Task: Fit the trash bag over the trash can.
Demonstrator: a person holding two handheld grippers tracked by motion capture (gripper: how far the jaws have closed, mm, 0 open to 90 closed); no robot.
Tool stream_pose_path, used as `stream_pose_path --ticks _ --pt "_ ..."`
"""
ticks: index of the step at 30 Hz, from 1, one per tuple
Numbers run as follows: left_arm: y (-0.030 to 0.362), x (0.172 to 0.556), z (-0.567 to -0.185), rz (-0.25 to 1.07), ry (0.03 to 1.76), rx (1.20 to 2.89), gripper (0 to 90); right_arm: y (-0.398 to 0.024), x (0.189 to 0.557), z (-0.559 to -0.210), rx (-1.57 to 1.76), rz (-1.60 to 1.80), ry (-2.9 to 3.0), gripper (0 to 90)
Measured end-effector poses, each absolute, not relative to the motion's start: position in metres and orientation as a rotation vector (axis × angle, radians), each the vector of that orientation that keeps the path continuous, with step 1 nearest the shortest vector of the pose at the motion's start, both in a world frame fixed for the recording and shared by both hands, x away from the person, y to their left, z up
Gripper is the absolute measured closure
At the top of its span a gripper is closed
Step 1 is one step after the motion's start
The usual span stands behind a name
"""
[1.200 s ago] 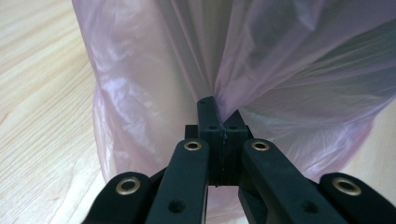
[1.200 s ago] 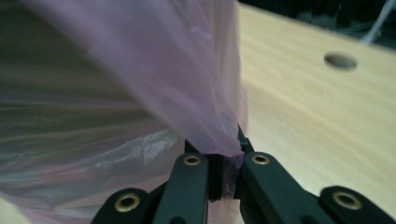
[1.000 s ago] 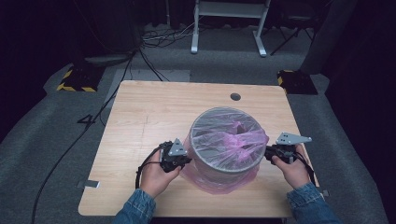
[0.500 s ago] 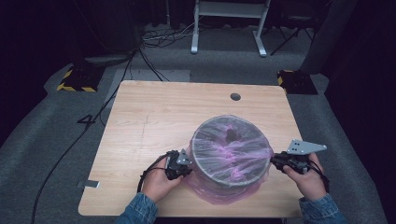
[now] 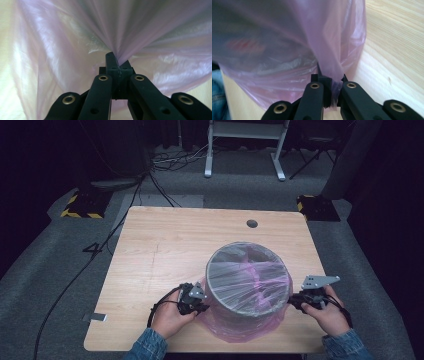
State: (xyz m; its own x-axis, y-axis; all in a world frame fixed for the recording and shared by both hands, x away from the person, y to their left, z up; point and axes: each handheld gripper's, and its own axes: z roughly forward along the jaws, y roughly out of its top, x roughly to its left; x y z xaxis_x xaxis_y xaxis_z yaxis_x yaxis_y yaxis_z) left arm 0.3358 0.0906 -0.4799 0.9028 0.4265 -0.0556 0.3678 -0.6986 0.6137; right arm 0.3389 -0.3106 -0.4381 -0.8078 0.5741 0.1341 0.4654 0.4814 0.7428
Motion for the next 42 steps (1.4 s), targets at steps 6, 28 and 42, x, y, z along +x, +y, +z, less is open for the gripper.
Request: stream_pose_path --ticks 6,28,42 --pt "0.109 0.324 -0.48 0.119 0.623 2.327 78.5 -0.334 0.316 -0.432 0.946 1.217 2.62 89.2" --pt "0.181 0.31 -0.439 0.406 0.798 2.04 26.4 -0.341 0.297 -0.322 0.744 1.409 2.264 26.6" --pt "0.202 0.299 -0.45 0.465 0.961 2.074 28.3 -0.265 0.34 -0.274 0.649 1.465 2.296 24.6"
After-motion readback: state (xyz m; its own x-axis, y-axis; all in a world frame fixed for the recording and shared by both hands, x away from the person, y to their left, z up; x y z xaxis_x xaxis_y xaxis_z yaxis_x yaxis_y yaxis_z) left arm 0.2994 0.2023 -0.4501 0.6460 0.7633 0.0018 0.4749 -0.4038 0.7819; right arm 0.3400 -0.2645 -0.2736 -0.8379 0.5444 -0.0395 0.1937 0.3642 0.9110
